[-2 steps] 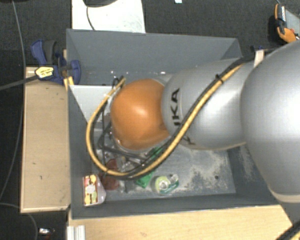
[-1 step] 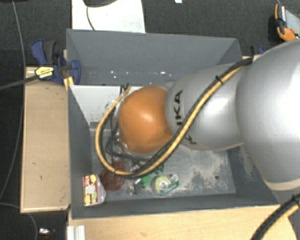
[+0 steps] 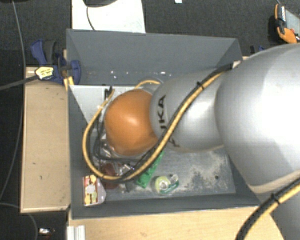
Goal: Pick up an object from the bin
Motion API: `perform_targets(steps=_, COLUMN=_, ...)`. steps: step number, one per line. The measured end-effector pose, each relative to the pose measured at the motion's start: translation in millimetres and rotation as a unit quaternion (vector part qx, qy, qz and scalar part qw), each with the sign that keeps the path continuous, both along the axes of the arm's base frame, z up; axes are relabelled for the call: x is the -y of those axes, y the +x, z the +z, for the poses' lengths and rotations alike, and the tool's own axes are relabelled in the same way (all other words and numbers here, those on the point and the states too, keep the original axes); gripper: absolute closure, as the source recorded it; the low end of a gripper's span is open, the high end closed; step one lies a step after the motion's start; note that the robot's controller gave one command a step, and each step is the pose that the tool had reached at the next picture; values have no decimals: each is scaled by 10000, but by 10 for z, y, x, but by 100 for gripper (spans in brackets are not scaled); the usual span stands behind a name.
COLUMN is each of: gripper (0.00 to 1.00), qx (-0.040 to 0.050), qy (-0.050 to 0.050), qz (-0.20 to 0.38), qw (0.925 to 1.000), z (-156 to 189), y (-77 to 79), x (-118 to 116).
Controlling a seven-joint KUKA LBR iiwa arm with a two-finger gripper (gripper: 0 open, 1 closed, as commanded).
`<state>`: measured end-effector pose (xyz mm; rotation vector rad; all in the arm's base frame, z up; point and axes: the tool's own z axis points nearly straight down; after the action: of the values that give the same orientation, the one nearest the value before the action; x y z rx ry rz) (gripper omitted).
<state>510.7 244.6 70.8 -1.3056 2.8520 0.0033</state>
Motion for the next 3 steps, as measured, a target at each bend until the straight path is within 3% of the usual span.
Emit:
perform_targets(steps=1, gripper=100, qx=-1, qy=13, qz=828, qw=9966, z=51, y=8, x=2)
perform_targets(steps=3, gripper=100, qx=-37, qy=4, qz=804, qw=9968, z=223, y=-18, x=14)
